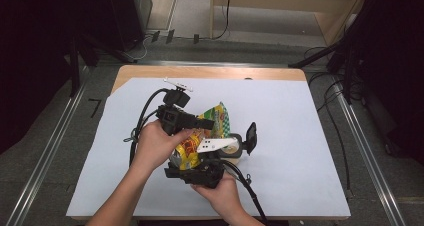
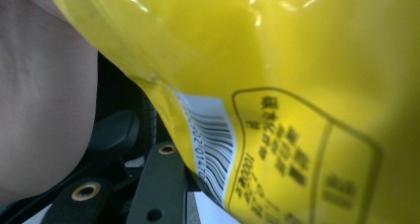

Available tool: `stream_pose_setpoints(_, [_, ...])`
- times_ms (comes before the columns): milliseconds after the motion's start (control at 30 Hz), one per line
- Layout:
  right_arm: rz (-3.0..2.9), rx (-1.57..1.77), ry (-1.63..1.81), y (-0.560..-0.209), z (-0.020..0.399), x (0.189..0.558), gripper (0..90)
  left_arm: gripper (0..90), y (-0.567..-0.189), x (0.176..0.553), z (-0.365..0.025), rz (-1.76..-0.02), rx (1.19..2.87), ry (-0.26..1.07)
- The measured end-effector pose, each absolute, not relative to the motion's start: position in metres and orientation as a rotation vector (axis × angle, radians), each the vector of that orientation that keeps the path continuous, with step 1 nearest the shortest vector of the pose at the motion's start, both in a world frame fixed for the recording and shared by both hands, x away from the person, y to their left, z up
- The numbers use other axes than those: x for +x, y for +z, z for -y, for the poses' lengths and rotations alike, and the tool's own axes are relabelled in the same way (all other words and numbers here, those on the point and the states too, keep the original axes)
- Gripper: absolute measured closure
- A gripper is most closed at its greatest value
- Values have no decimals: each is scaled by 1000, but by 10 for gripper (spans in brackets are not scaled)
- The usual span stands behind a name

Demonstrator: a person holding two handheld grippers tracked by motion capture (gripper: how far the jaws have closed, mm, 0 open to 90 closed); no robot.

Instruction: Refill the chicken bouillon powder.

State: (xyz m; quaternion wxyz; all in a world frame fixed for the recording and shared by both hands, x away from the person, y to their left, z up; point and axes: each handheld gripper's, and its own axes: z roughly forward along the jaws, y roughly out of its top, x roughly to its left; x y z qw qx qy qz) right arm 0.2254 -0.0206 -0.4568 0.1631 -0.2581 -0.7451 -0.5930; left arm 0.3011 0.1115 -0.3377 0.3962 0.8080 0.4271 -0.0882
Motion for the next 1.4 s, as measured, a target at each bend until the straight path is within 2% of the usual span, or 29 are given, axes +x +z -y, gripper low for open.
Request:
stream_pose_setpoints(300, [2096,-732,-1702,-458,22,226,705,722,-336,300,-108,-1079,2057,-213])
stream_pose_setpoints(700, [2109,-791,-1717,-458,22,222,637,724,-335,296,-102,-1068,2073,-175])
stream_pose_setpoints(867, [2118,-787,-1707,-457,23,222,706,723,-335,295,-101,-1066,2076,-181])
stream_pose_setpoints(1267, [2104,-804,-1703,-456,27,221,709,719,-335,294,-99,-1061,2052,-193])
stream_pose_setpoints(1400, [2105,-810,-1693,-456,27,221,684,719,-335,294,-100,-1068,2054,-192])
